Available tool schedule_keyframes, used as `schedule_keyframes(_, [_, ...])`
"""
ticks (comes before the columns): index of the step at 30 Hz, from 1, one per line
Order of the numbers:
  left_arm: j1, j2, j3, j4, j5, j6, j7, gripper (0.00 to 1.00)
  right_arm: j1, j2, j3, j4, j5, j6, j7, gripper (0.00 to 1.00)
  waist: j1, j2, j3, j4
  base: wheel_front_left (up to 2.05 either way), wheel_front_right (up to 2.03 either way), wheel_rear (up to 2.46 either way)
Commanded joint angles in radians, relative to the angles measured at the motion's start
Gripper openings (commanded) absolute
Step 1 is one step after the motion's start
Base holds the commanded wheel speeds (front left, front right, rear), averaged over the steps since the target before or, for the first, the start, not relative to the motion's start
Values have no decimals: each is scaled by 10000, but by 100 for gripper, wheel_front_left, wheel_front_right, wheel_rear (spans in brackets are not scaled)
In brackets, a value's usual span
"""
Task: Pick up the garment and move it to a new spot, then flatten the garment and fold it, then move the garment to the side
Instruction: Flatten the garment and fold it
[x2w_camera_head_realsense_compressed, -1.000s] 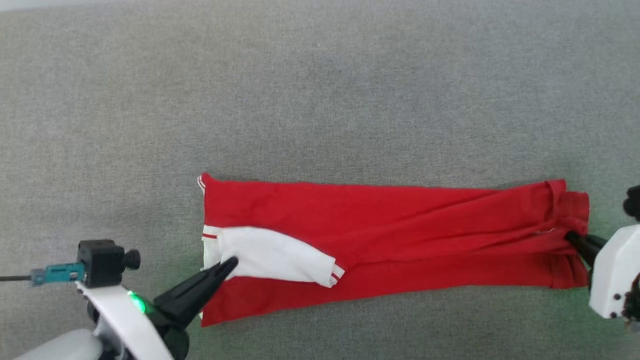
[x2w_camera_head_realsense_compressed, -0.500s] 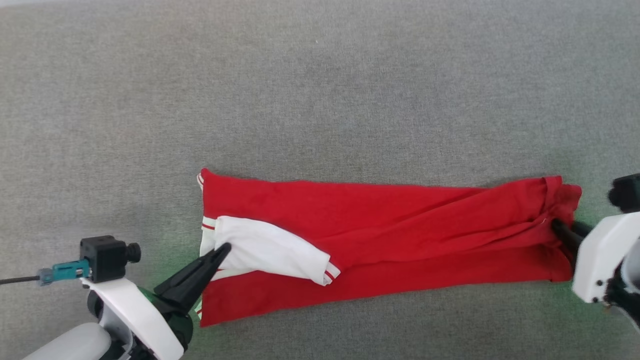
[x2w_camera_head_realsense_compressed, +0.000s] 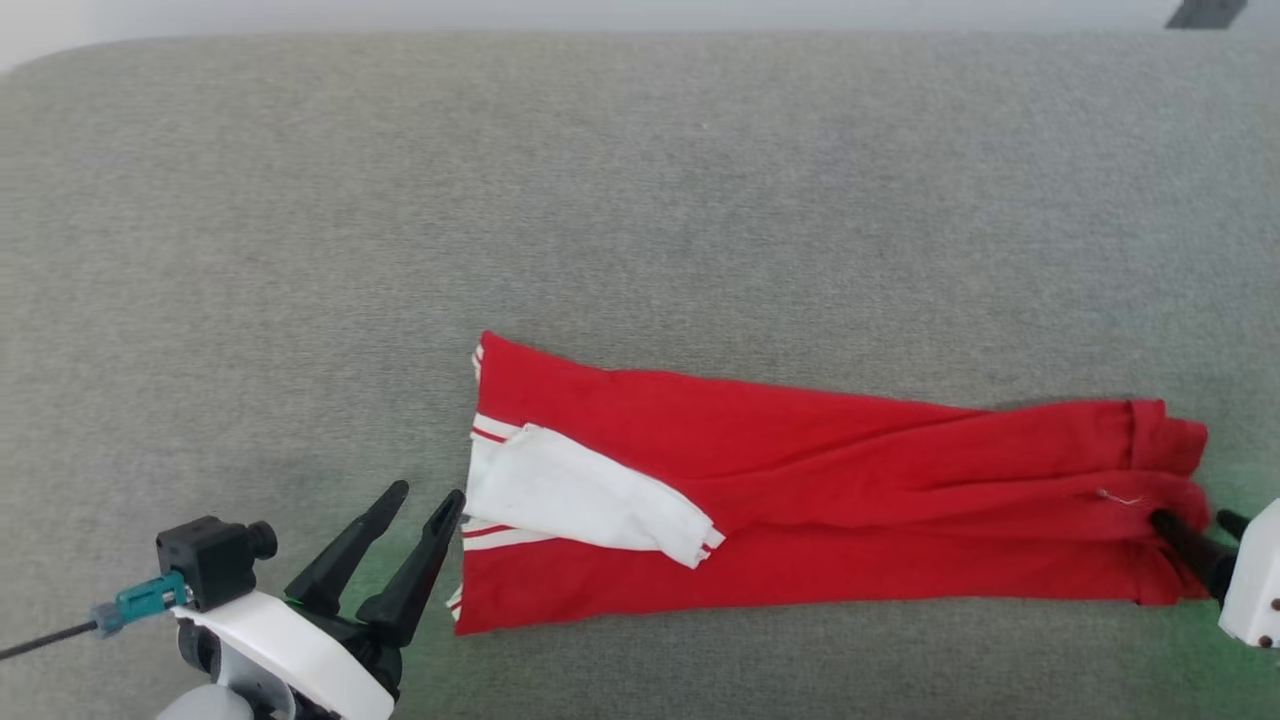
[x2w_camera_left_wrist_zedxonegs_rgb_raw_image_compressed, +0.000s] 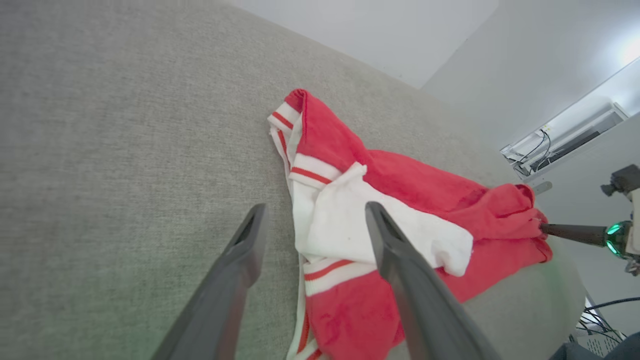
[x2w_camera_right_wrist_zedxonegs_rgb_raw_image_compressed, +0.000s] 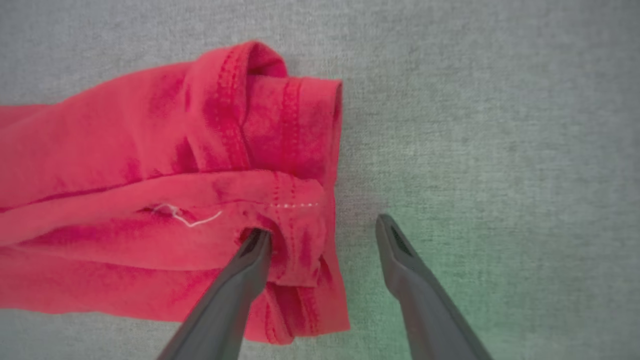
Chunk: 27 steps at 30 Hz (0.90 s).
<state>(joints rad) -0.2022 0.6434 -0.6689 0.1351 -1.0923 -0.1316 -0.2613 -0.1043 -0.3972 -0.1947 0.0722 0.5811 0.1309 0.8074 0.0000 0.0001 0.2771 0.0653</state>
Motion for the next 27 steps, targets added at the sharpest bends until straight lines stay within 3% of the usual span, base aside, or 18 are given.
schedule_keyframes(1, [71, -5, 60, 17, 154, 21, -48, 100, -73, 43, -1, 29, 31, -6, 29, 100, 0, -1, -86, 102, 0, 0, 0])
schedule_keyframes(3, [339, -511, 778, 220, 831, 21, -47, 100, -192, 118, 1, 371, -31, -6, 114, 100, 0, -1, -192, 292, 0, 0, 0])
schedule_keyframes(5, [449, -681, 1058, 280, 1100, 21, -47, 100, -221, 123, 30, 481, -26, -6, 179, 100, 0, -1, -229, 351, 0, 0, 0])
schedule_keyframes(15, [1423, -2111, 3070, 173, 4568, 23, -47, 100, -538, 142, -85, 1654, 0, -6, 806, 100, 0, -1, -550, 809, 0, 0, 0])
schedule_keyframes(24, [1978, -3032, 4433, -238, 6471, 23, -49, 100, -645, 532, -173, 2280, -291, -4, 1274, 100, 0, -1, -540, 1053, 0, 0, 0])
schedule_keyframes(25, [2041, -3138, 4516, -253, 6424, 23, -49, 100, -673, 569, -180, 2300, -304, -4, 1286, 86, 0, -1, -535, 1061, 0, 0, 0])
schedule_keyframes(26, [2082, -3160, 4557, -249, 6454, 23, -49, 100, -694, 603, -187, 2332, -346, -3, 1315, 49, 0, -1, -532, 1066, 0, 0, 0])
schedule_keyframes(27, [2094, -3162, 4609, -247, 6562, 23, -49, 100, -713, 631, -184, 2366, -376, -3, 1323, 41, 0, -1, -529, 1068, 0, 0, 0])
